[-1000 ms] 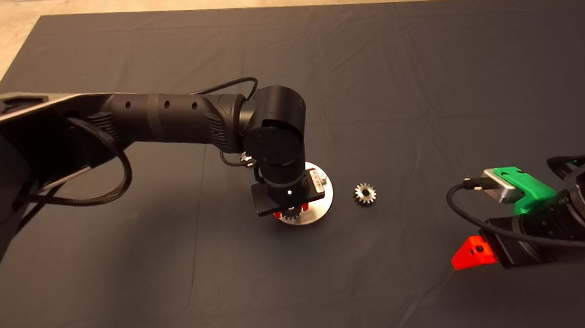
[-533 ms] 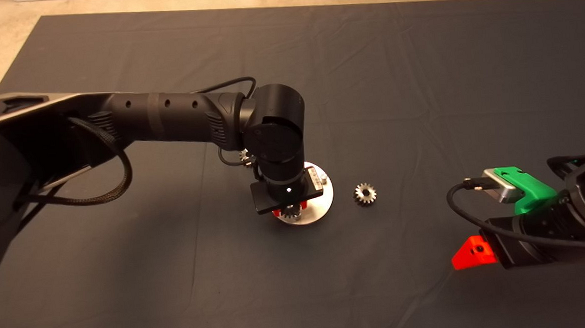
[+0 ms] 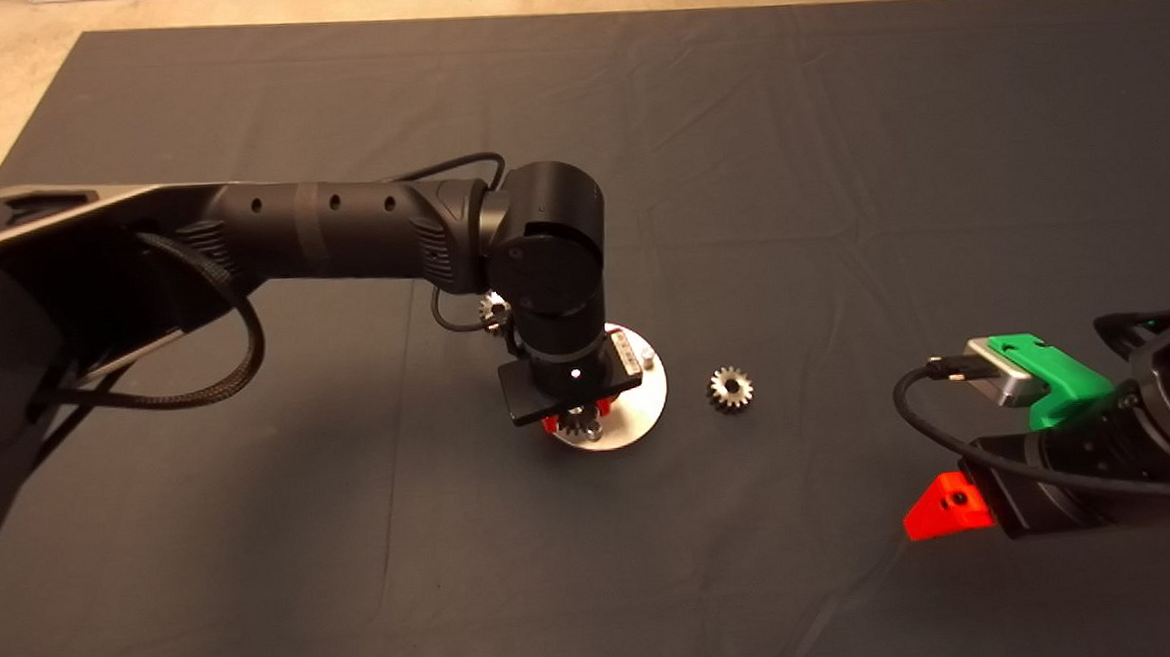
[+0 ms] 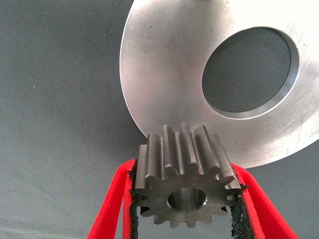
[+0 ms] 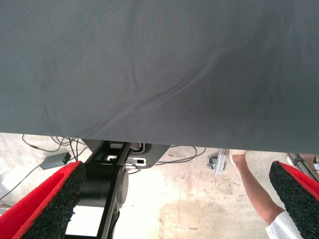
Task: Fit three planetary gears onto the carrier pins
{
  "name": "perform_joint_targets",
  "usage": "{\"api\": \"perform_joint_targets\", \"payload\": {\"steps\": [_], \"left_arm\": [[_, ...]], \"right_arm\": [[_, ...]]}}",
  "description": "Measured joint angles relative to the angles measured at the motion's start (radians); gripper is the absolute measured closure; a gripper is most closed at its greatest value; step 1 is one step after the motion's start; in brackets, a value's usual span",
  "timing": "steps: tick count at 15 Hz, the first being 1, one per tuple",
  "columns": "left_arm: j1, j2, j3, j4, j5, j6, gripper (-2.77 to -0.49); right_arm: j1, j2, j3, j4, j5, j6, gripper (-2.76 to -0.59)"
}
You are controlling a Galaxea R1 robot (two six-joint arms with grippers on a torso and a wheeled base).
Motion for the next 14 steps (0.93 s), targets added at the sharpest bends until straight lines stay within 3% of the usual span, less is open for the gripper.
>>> {"api": "perform_joint_targets", "payload": {"steps": [14], "left_arm": [[0.001, 0.038, 0.0, -0.003, 0.0, -0.008, -0.87]], "right_arm": [[0.0, 0.0, 0.0, 0.0, 0.0, 0.0, -2.76]]}}
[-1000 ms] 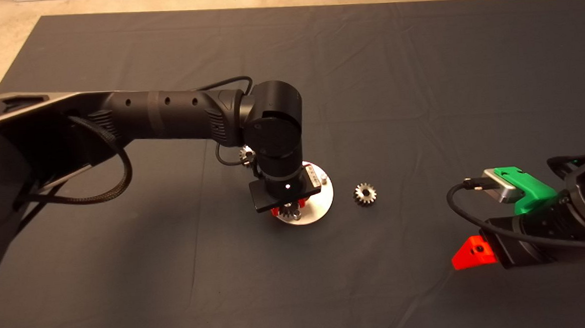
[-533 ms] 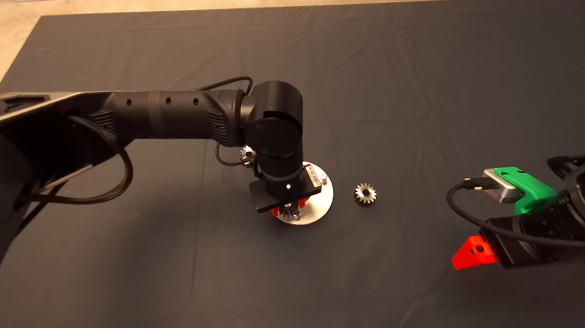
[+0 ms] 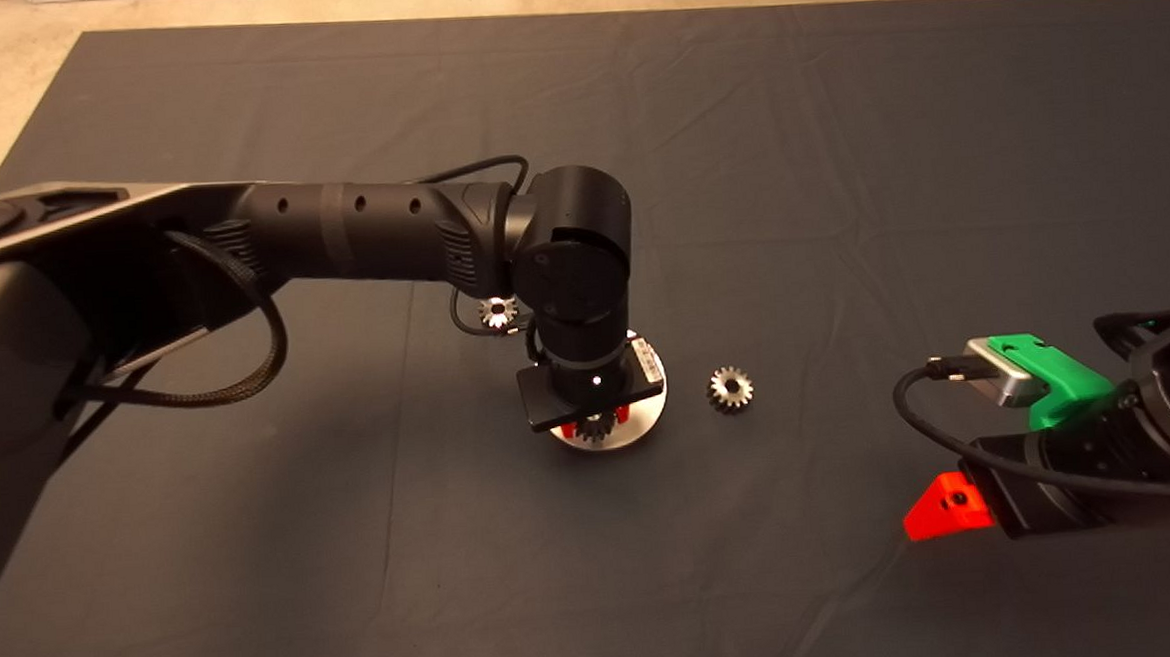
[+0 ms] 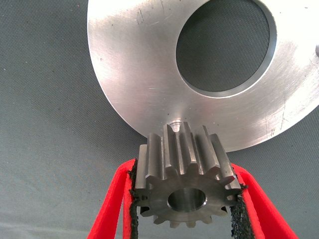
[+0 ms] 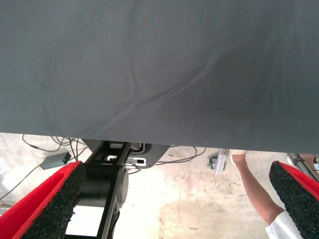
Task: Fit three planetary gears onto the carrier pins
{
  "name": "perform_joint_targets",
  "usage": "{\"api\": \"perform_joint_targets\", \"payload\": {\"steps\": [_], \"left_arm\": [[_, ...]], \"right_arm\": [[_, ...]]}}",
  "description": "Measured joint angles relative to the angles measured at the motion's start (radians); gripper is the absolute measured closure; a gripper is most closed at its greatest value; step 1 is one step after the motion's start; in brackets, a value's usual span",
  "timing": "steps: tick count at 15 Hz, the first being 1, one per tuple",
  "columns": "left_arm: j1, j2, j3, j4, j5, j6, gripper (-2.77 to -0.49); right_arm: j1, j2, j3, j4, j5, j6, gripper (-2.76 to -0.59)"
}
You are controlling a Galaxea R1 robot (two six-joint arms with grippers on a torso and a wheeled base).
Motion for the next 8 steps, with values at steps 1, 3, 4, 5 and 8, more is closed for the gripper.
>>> {"api": "perform_joint_targets", "payload": {"steps": [1, 3, 4, 5, 8], "left_arm": [[0.0, 0.0, 0.0, 0.0, 0.0, 0.0, -0.87], [0.0, 0.0, 0.0, 0.0, 0.0, 0.0, -0.87], [0.0, 0.0, 0.0, 0.0, 0.0, 0.0, -0.87], [0.0, 0.0, 0.0, 0.0, 0.0, 0.0, -0.87], [0.0, -0.003, 0.0, 0.0, 0.0, 0.0, -0.87]], "right_arm": [[0.0, 0.0, 0.0, 0.0, 0.0, 0.0, -2.76], [0.0, 0.0, 0.0, 0.0, 0.0, 0.0, -2.76], [0.0, 0.0, 0.0, 0.0, 0.0, 0.0, -2.76], [0.0, 0.0, 0.0, 0.0, 0.0, 0.0, -2.76], [0.0, 0.0, 0.0, 0.0, 0.0, 0.0, -2.76]]}}
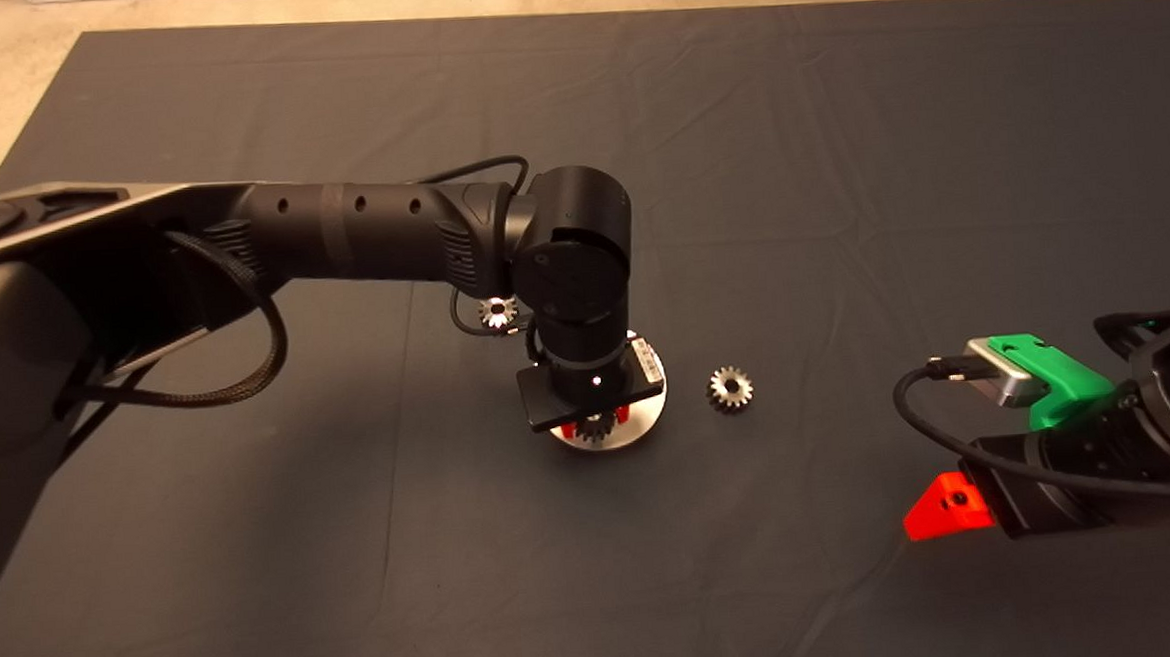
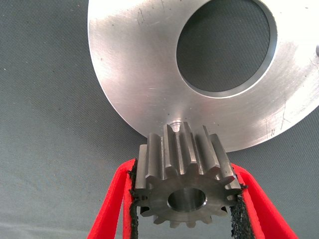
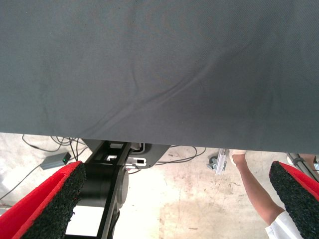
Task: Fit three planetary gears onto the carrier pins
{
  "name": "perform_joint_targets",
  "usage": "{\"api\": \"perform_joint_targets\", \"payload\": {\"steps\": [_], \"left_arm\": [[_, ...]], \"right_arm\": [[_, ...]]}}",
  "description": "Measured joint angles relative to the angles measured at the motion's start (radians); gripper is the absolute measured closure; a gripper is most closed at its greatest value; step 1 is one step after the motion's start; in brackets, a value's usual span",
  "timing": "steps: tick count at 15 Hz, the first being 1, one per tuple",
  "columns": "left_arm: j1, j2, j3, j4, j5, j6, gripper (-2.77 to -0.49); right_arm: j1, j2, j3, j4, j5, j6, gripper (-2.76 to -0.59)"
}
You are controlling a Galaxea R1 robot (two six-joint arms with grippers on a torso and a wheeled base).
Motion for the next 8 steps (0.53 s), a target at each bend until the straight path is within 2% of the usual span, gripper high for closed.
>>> {"api": "perform_joint_targets", "payload": {"steps": [8], "left_arm": [[0.002, -0.006, 0.0, 0.001, 0.0, 0.0, -0.87]], "right_arm": [[-0.001, 0.0, 0.0, 0.0, 0.0, 0.0, -2.76]]}}
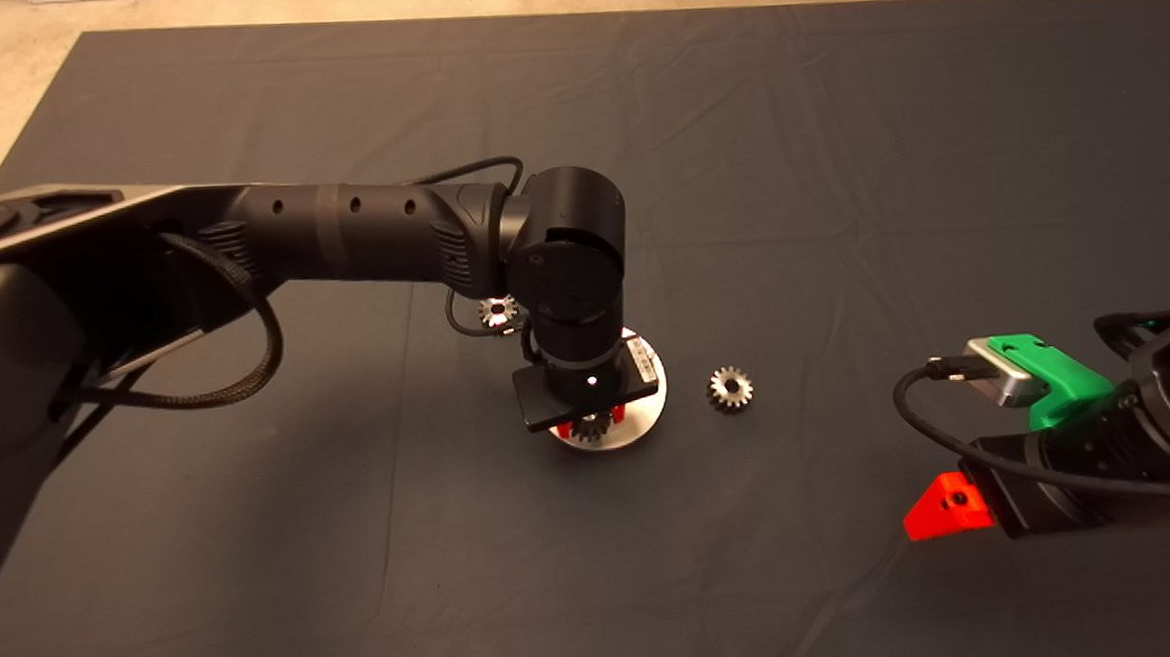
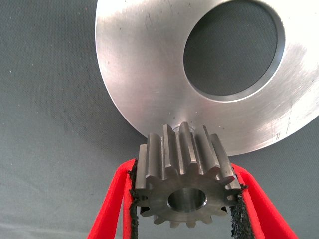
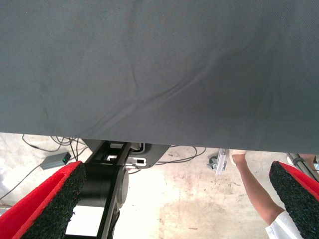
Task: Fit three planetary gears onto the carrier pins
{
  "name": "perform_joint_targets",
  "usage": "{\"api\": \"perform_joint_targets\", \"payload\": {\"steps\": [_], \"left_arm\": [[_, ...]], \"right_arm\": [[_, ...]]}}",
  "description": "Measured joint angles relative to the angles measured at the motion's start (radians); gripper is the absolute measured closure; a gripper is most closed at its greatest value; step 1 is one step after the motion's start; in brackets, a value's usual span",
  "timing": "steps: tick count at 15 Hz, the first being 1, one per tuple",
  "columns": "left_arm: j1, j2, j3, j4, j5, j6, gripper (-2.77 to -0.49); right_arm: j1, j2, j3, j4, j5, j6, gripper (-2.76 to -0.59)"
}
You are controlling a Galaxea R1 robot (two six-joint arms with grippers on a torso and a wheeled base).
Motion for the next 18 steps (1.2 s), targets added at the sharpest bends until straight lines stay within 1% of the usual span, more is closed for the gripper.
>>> {"api": "perform_joint_targets", "payload": {"steps": [2, 15, 18], "left_arm": [[0.0, -0.001, 0.0, 0.0, 0.0, 0.0, -0.87], [0.006, -0.002, 0.0, 0.001, 0.0, 0.002, -0.87], [0.006, -0.002, -0.001, 0.002, 0.0, 0.011, -0.87]], "right_arm": [[-0.004, 0.0, 0.0, 0.0, 0.0, 0.0, -2.76], [-0.003, 0.0, 0.0, 0.0, 0.0, 0.0, -2.76], [-0.003, 0.0, 0.0, 0.0, 0.0, 0.0, -2.76]]}}
